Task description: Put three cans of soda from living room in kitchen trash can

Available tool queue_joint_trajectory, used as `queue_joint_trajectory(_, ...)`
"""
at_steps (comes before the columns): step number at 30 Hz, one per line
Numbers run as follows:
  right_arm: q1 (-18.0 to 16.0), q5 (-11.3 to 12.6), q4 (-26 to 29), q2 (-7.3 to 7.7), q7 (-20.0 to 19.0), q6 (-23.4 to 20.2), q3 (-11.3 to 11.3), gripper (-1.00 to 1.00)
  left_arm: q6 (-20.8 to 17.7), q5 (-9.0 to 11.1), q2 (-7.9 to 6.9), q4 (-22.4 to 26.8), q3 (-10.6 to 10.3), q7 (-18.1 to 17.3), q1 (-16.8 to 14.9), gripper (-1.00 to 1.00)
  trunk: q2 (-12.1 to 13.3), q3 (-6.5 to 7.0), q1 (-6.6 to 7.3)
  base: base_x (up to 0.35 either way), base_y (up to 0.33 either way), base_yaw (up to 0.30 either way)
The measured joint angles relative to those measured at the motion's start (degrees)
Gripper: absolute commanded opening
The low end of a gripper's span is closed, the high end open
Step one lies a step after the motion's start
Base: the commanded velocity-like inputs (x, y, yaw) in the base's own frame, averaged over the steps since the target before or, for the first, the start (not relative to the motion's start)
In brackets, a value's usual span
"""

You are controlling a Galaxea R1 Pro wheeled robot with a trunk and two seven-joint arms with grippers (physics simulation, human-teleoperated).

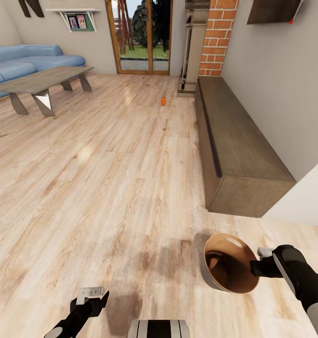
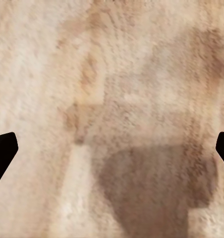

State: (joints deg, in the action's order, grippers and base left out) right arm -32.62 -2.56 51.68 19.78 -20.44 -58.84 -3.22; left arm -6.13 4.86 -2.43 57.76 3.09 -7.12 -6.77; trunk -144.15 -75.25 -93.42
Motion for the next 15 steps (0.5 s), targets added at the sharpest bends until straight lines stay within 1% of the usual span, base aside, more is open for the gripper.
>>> queue_joint_trajectory(2, 0.0, 0.6, 0.0, -0.01, 0.0, -0.1, 0.0, -1.0, -0.1, 0.0, 0.02, 0.0, 0.0, 0.0, 0.0, 1.0, 0.0, 0.44, 0.05, 0.0, 0.0, 0.0)
queue_joint_trajectory(5, 0.0, 0.5, 0.0, -0.01, -0.1, -0.1, 0.0, -1.0, -0.1, -0.1, 0.04, -0.1, 0.0, 0.0, 0.0, 1.0, 0.1, 1.11, 0.13, 0.0, 0.0, 0.0)
queue_joint_trajectory(11, 0.0, -2.0, -0.1, -0.19, 0.3, 0.3, 0.1, -1.0, -0.2, -0.2, 0.05, -0.1, 0.0, -0.1, 0.0, 1.0, 0.1, 2.43, 0.28, 0.0, 0.0, 0.0)
queue_joint_trajectory(15, 0.0, -0.7, -0.1, -0.27, 0.1, 0.1, 0.1, -1.0, -0.2, -0.2, 0.05, -0.1, -0.1, -0.1, 0.0, 1.0, 0.2, 3.32, 0.38, 0.0, 0.0, 0.0)
